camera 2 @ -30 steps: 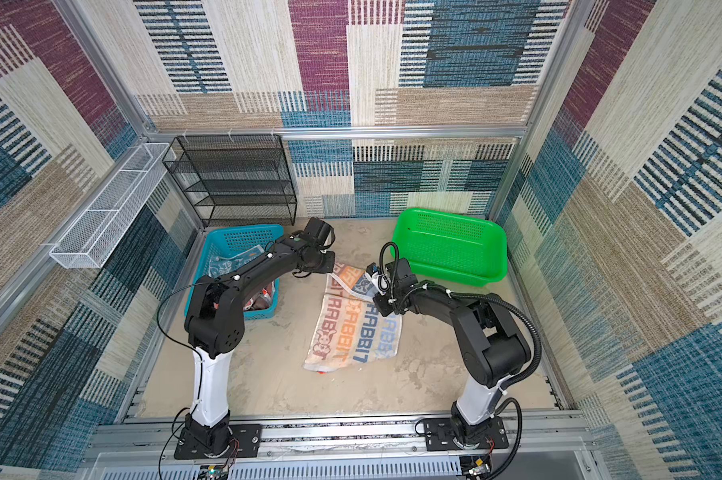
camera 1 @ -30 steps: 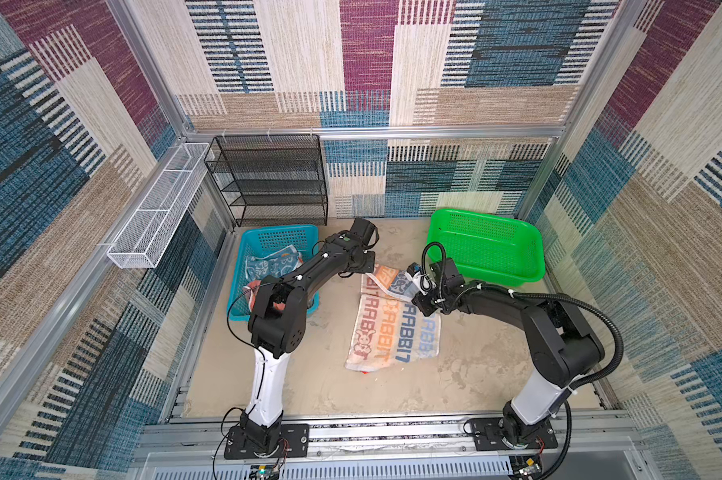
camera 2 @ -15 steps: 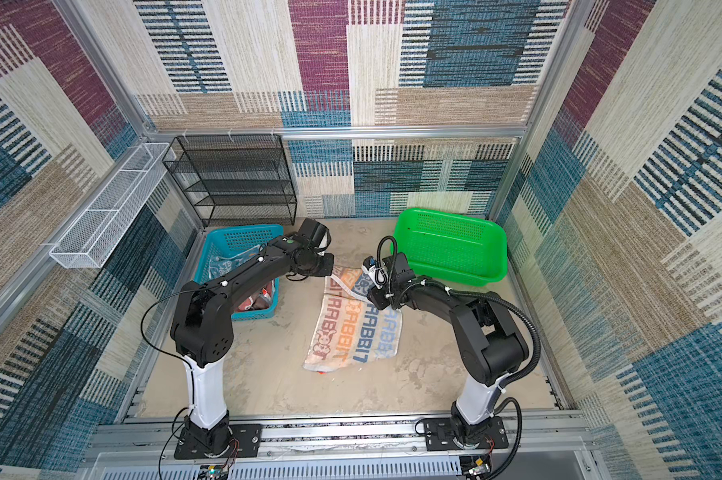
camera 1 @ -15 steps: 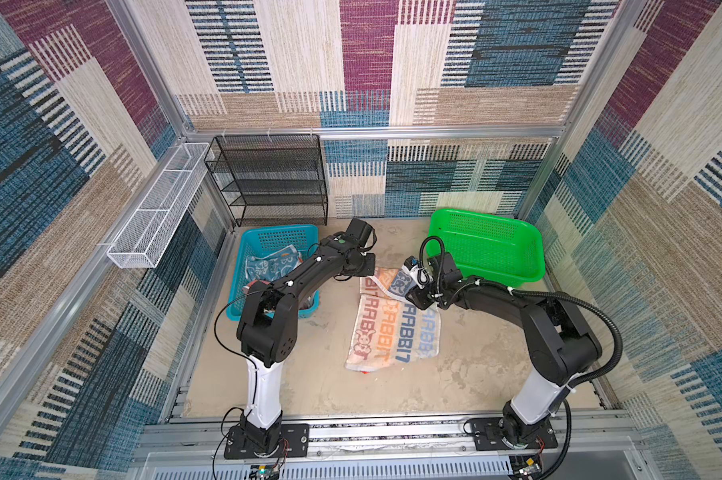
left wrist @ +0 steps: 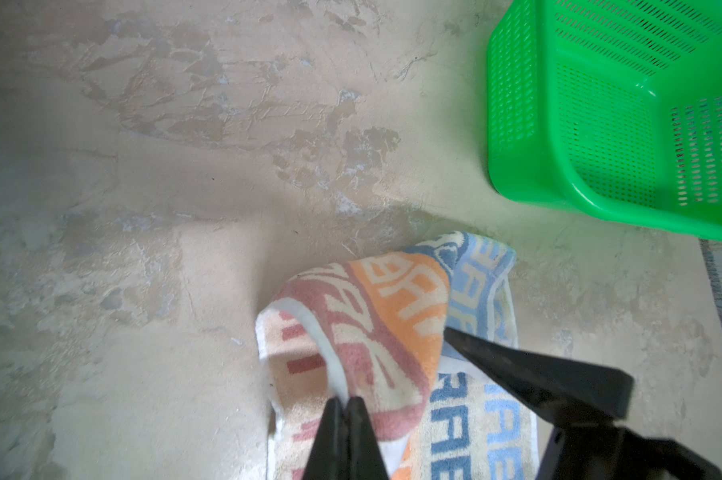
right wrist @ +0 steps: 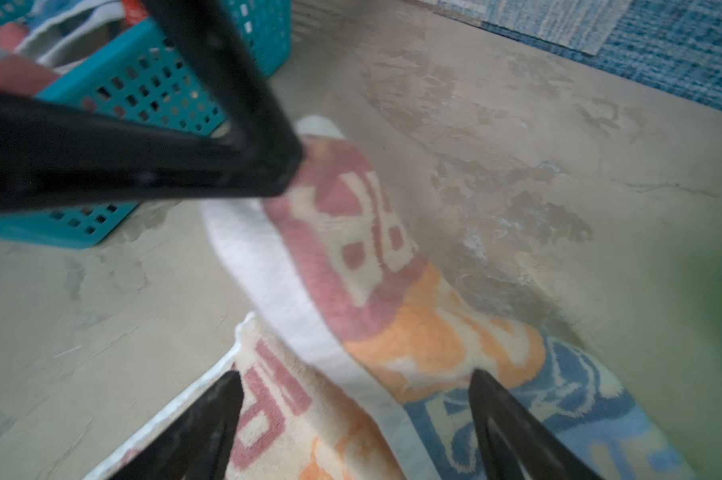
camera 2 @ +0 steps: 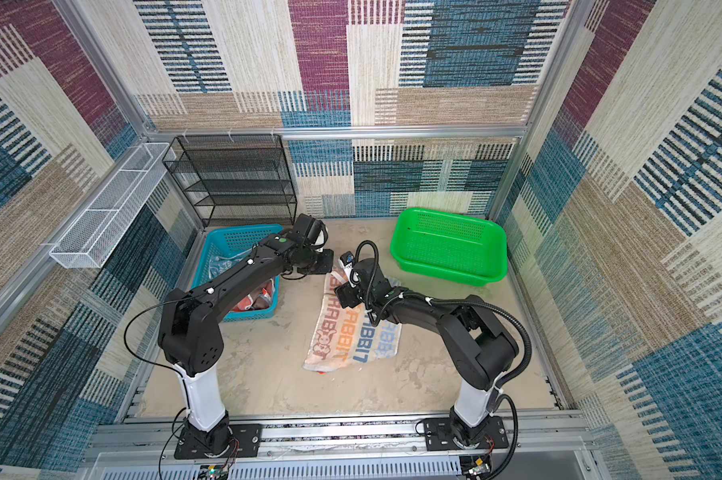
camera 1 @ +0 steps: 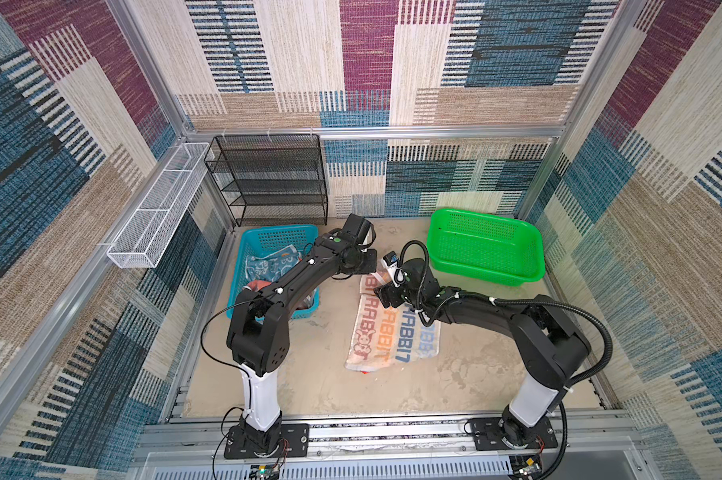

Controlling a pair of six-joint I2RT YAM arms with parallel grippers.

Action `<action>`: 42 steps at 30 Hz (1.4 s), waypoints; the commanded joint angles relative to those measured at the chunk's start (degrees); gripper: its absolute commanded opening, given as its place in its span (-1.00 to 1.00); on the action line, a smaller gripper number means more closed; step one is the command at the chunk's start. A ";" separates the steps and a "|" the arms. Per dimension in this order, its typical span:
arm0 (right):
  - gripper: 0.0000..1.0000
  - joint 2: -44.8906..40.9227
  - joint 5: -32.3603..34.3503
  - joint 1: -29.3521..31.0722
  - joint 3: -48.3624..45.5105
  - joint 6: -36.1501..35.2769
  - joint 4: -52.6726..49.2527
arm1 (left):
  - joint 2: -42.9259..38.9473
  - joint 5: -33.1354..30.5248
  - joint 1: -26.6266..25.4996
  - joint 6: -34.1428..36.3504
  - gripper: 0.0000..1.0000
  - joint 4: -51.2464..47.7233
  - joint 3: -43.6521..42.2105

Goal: Fold and stack the towels

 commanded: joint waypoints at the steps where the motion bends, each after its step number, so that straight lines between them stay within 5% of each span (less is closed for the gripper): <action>1: 0.73 2.14 9.29 0.29 0.84 7.04 4.06 | -1.52 1.05 -0.07 -1.44 -1.00 -0.49 -1.02; 10: 0.40 3.07 18.64 -0.17 -0.37 4.00 -2.32 | -2.83 -2.75 0.33 -0.91 -1.00 -0.82 -2.24; 21: -0.06 -4.13 10.65 -6.28 -7.21 -2.90 -5.98 | -1.95 -4.93 1.84 0.06 -1.00 -2.52 -0.12; 28: -0.52 -3.98 5.93 -8.41 -7.16 -5.35 -5.92 | -2.48 -5.01 2.42 0.50 -1.00 -2.45 -0.42; 32: -0.98 -4.14 4.20 -8.55 -6.64 -6.66 -6.32 | -2.41 -4.93 2.81 0.76 -1.00 -2.43 -0.38; 42: -1.00 -5.67 5.09 -8.67 1.56 -10.81 -10.22 | -5.28 -6.32 4.87 2.55 -1.00 -3.08 0.55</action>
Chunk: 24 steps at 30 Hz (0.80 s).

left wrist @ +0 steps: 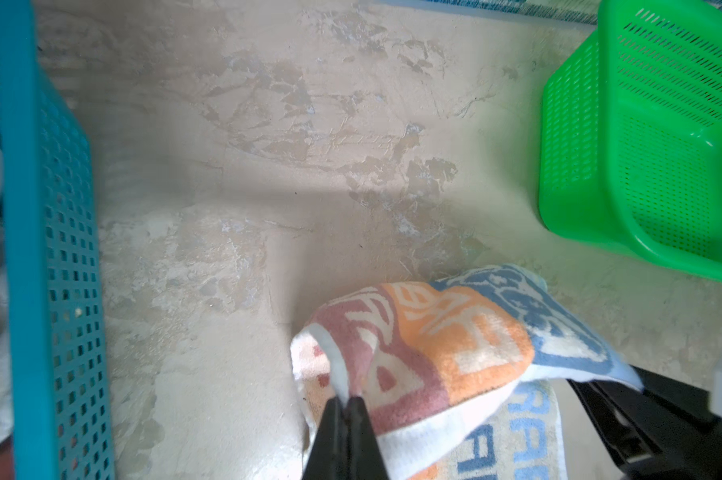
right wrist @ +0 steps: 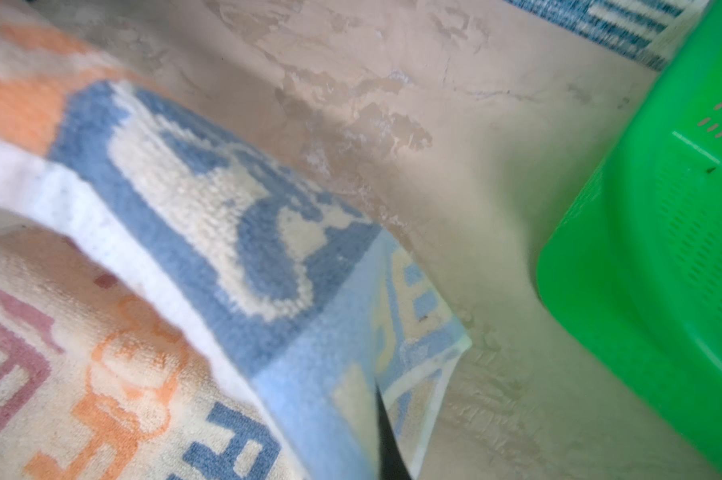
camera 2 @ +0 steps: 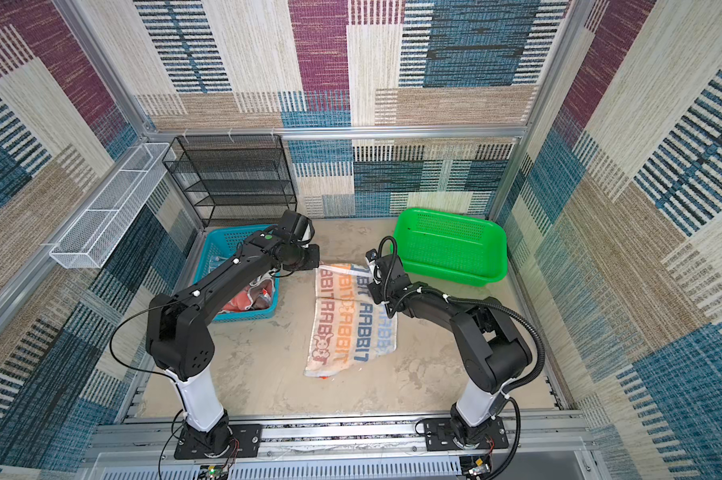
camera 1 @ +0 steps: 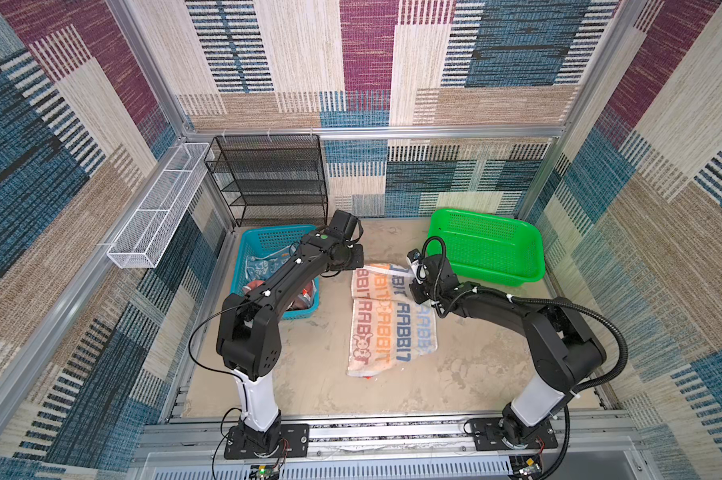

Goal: Fold and stack the towels

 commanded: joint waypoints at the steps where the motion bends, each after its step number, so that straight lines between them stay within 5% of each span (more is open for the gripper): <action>1: -1.00 -0.80 1.87 -0.12 3.82 -2.63 -0.38 | -2.24 -1.89 1.03 2.56 -1.00 -1.24 1.41; 12: -1.00 -3.20 3.37 -0.30 15.20 -6.88 -6.19 | -11.32 -0.29 2.07 5.25 -1.00 -1.83 2.40; 24: -1.00 -25.98 -8.72 3.32 7.80 -6.73 -11.52 | -32.97 8.82 1.37 1.16 -1.00 3.56 -10.50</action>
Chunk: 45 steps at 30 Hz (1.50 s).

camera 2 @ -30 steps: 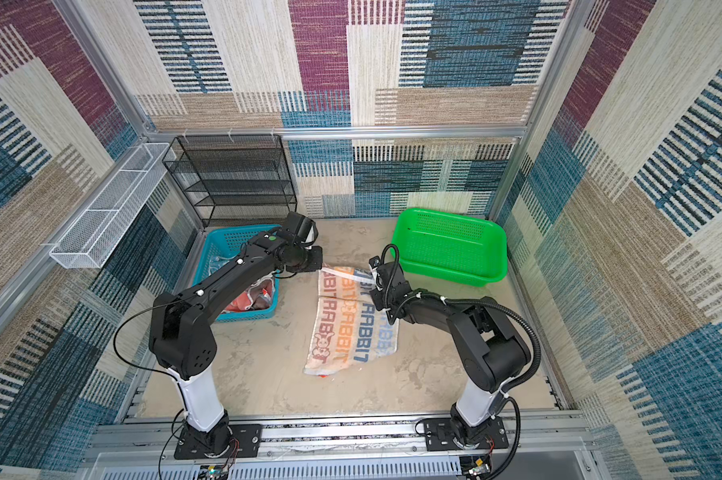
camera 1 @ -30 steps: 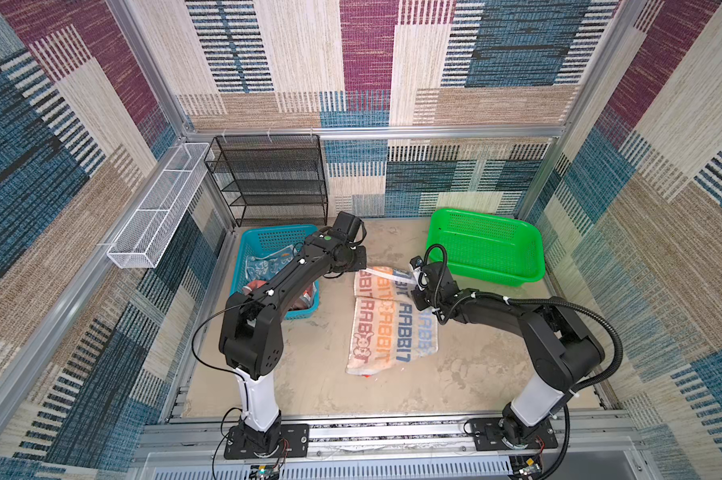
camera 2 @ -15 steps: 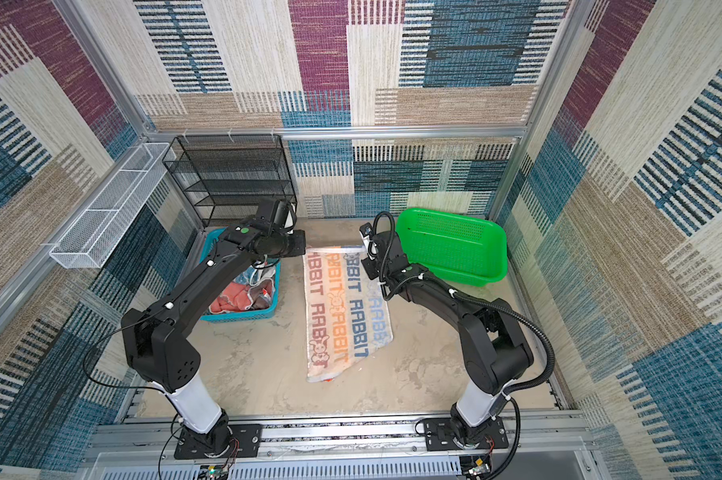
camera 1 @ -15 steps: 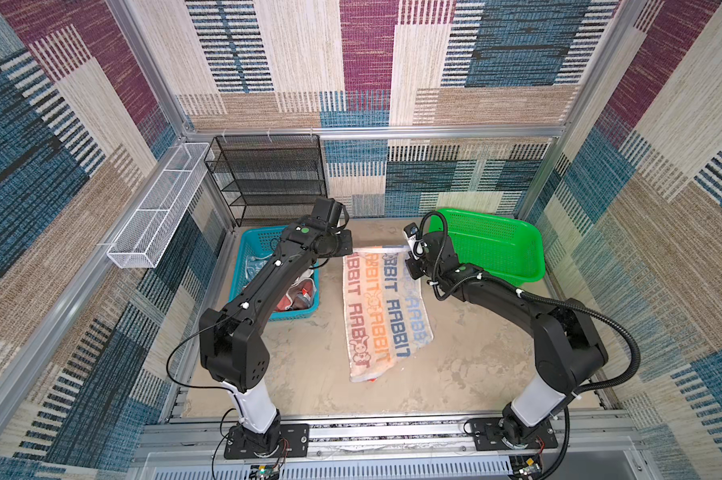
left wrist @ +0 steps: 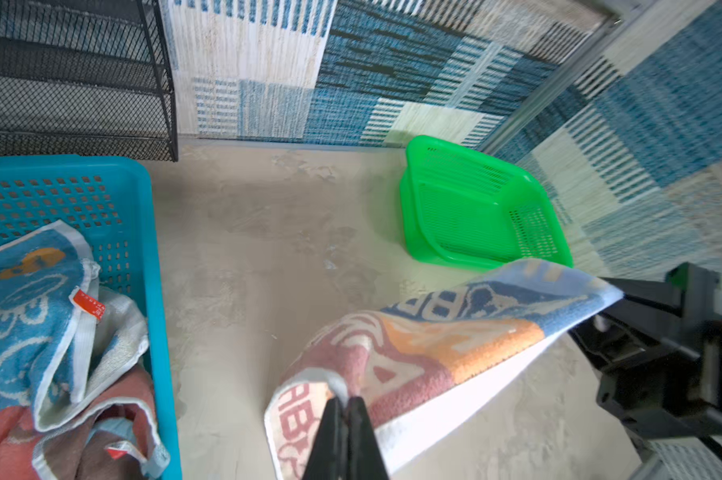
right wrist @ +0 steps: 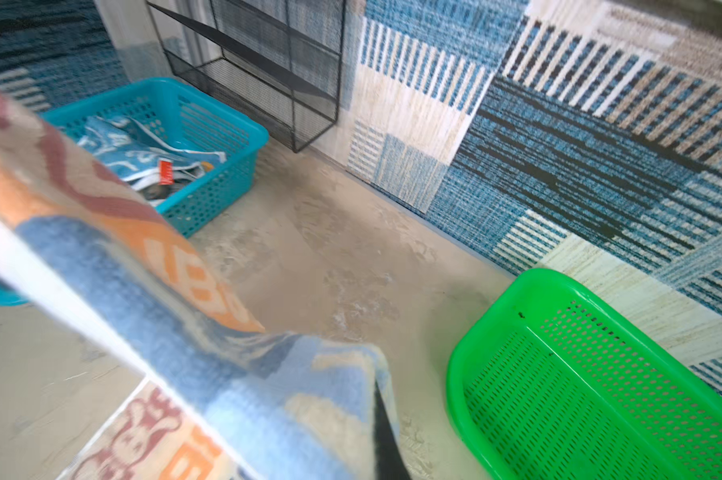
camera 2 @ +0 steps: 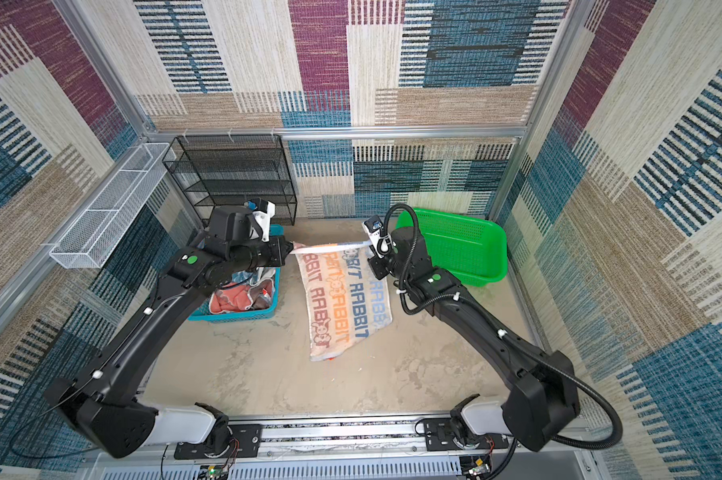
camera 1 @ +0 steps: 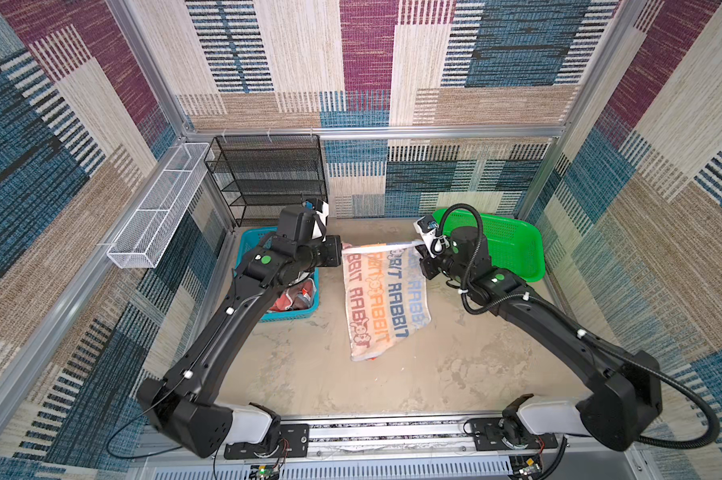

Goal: Fold and stack the towels

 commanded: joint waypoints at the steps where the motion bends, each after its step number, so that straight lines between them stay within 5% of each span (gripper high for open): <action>1: -1.00 -5.38 -2.88 2.35 -0.71 -0.46 -1.71 | -4.85 2.46 -0.26 -2.29 -1.00 2.35 -1.79; 14: -1.00 -17.28 -16.46 7.97 3.57 0.46 -1.88 | -15.92 11.78 -1.77 -4.72 -1.00 3.45 3.41; 24: -1.00 -20.88 -19.01 7.93 5.67 3.50 -1.71 | -22.70 8.66 -1.77 -5.44 -1.00 3.80 2.78; 35: -1.00 -16.17 -1.06 7.28 2.67 1.66 1.03 | -16.31 0.43 -1.78 -2.43 -1.00 3.84 1.33; 45: -1.00 -4.46 -6.37 -3.38 -2.46 0.83 8.26 | -3.86 -7.92 -1.68 1.42 -1.00 8.89 -0.20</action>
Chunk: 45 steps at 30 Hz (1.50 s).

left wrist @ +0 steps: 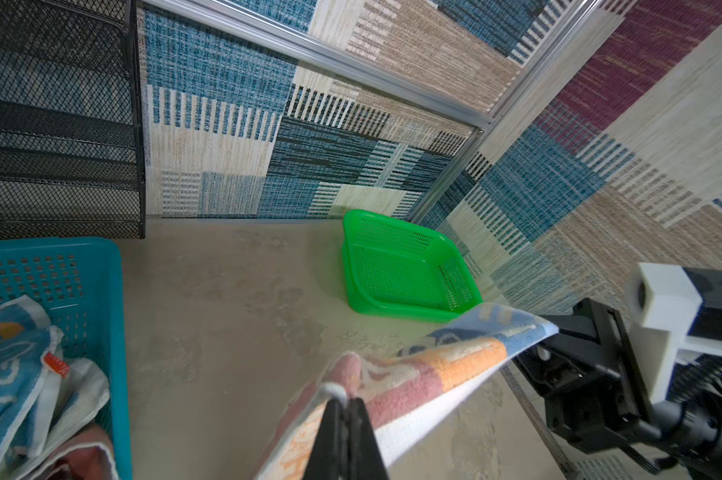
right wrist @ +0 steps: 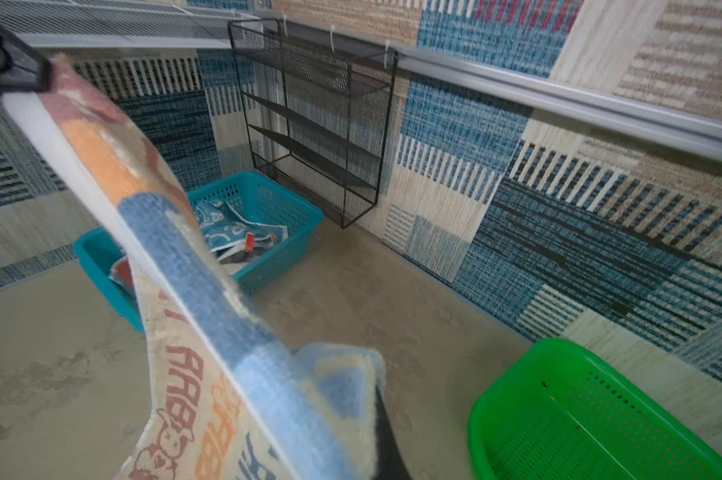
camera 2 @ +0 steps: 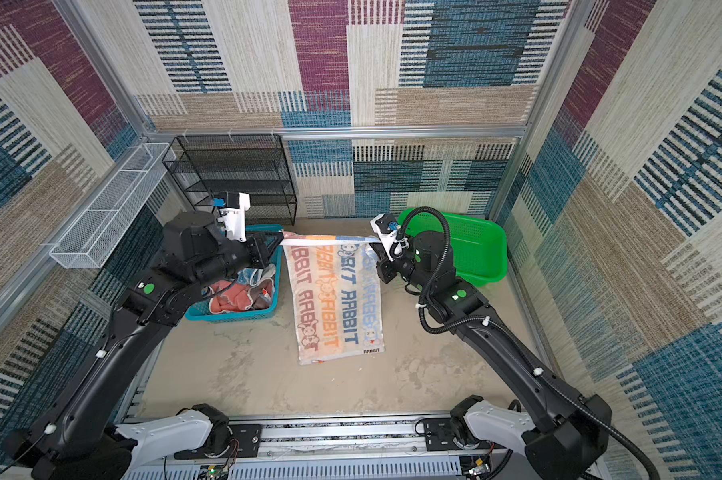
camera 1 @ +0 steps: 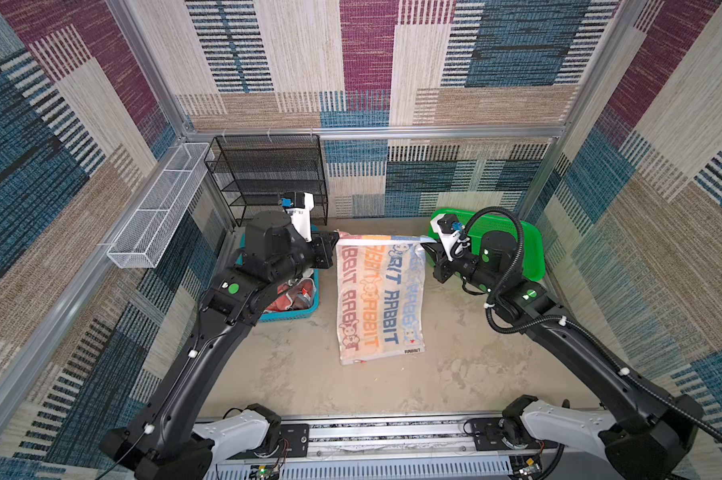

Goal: Fold and stack the towels

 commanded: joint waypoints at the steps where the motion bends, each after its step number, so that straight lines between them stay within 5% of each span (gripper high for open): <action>1: -1.00 3.66 0.95 -1.69 -0.76 -0.74 5.56 | 3.46 -7.52 0.20 3.44 -1.00 3.83 -0.63; 8: -1.00 13.26 1.56 -3.44 -2.62 0.10 10.23 | 10.56 -13.96 0.20 3.21 -1.00 8.93 -6.25; 23: -1.00 28.76 7.17 -3.97 -1.68 -1.42 13.63 | 20.72 -13.75 0.20 2.51 -1.00 12.61 -7.35; 32: -1.00 26.27 8.59 -3.93 -10.06 -5.93 13.80 | 16.46 -10.62 -0.11 -2.49 -1.00 10.83 -16.11; 45: -1.00 14.39 1.65 -3.31 -20.47 5.52 10.08 | 7.64 -7.01 -2.92 -6.45 -1.00 8.89 -25.86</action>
